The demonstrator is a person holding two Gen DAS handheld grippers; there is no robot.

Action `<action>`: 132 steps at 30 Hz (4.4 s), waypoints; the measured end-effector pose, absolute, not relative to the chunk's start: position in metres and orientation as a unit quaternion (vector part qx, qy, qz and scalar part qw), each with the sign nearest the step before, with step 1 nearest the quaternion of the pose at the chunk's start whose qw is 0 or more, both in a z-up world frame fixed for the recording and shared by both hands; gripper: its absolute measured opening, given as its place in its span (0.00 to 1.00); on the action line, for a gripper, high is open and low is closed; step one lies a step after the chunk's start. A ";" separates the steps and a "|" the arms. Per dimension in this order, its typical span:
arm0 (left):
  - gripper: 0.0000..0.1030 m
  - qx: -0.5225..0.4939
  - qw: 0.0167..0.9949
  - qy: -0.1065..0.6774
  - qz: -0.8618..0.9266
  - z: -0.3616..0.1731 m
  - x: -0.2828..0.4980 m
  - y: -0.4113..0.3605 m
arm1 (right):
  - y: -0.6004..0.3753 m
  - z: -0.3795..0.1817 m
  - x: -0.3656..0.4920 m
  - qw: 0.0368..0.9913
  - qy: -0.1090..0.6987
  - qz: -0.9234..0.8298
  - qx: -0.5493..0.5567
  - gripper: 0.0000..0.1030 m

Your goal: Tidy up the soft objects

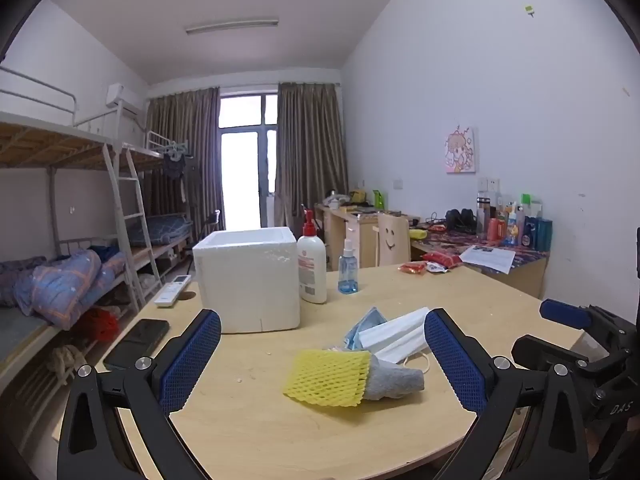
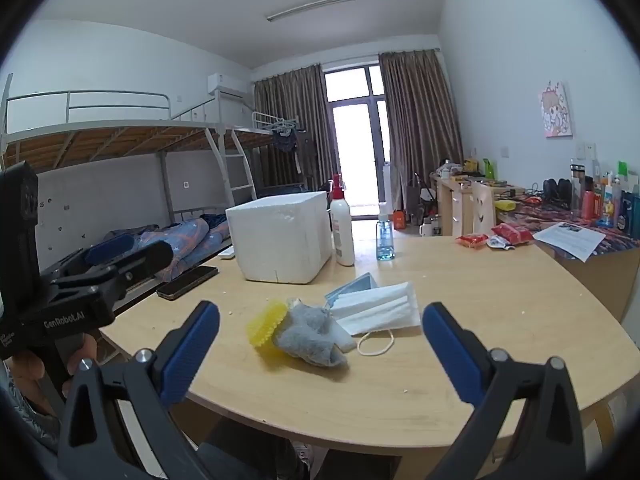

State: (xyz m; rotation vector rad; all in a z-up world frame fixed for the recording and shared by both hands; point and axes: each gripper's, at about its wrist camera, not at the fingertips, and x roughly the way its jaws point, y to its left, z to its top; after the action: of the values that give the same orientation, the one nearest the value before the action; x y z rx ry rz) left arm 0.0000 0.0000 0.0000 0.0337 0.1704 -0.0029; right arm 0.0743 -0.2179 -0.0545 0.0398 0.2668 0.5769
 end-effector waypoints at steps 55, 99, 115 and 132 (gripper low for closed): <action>0.99 0.003 0.995 0.096 0.000 -0.004 0.002 0.003 | -0.222 -0.054 0.075 0.951 0.132 0.279 0.023 1.00; 0.99 0.013 0.970 0.238 -0.039 -0.064 0.070 0.012 | -0.209 -0.086 0.127 0.936 0.203 0.286 0.021 1.00; 0.92 0.043 0.949 0.307 -0.055 -0.099 0.111 0.011 | -0.195 -0.111 0.155 0.920 0.255 0.297 0.021 1.00; 0.45 -0.003 0.944 0.321 -0.069 -0.097 0.127 0.030 | -0.176 -0.111 0.169 0.905 0.270 0.328 -0.006 1.00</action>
State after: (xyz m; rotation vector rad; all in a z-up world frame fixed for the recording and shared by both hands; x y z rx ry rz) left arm 0.1268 0.0304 -0.0970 -0.0052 0.6546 -0.1405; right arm 0.1688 -0.1757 -0.1113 -0.0128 0.5583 0.6772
